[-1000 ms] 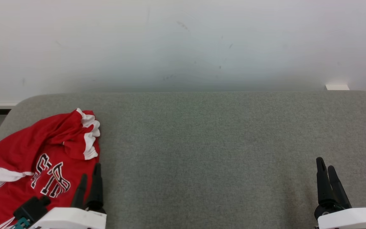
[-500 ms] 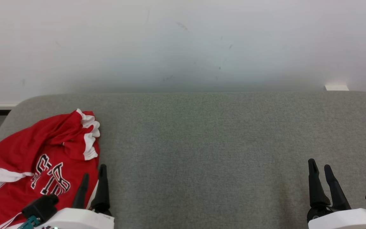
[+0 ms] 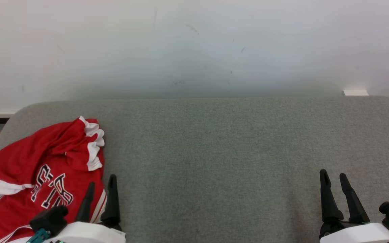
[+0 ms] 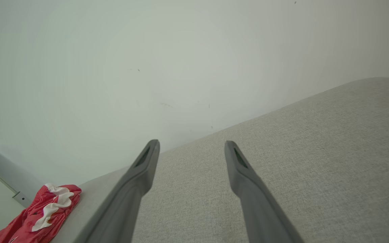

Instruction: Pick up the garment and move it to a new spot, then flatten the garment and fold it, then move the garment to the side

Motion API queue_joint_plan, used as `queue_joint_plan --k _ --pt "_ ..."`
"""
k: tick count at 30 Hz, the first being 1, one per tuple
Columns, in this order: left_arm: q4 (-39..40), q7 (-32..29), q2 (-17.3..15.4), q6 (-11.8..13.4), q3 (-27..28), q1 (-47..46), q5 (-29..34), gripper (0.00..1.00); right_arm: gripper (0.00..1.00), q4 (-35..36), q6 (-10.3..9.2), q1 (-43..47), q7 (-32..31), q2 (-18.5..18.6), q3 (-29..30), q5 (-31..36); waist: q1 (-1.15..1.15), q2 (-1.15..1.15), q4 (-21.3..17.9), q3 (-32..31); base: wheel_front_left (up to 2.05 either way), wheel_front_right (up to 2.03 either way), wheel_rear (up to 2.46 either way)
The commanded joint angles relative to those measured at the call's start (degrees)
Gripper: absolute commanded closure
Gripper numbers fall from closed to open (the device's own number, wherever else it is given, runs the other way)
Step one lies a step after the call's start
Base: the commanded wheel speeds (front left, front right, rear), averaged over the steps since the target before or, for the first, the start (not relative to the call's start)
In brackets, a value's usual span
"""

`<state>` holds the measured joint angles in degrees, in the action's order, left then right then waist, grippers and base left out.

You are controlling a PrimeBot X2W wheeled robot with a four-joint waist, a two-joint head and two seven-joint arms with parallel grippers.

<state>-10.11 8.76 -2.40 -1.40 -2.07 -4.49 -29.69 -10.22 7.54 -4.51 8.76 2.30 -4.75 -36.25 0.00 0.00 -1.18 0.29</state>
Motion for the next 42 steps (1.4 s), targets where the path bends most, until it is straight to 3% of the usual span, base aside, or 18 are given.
queue_joint_plan --k 1,42 --pt "0.37 0.67 -0.46 0.05 0.04 -0.87 1.40 0.00 0.00 0.32 -0.06 -0.86 0.66 0.62 -0.16 1.48 0.00 0.00 -0.05 -0.02 0.00 0.00 0.00" --pt "0.25 5.63 -0.64 0.94 -1.65 -0.33 17.57 0.00 0.00 0.32 -0.09 -0.73 5.63 0.77 -2.50 14.45 0.00 0.00 -1.06 -0.19 0.00 0.00 0.00"
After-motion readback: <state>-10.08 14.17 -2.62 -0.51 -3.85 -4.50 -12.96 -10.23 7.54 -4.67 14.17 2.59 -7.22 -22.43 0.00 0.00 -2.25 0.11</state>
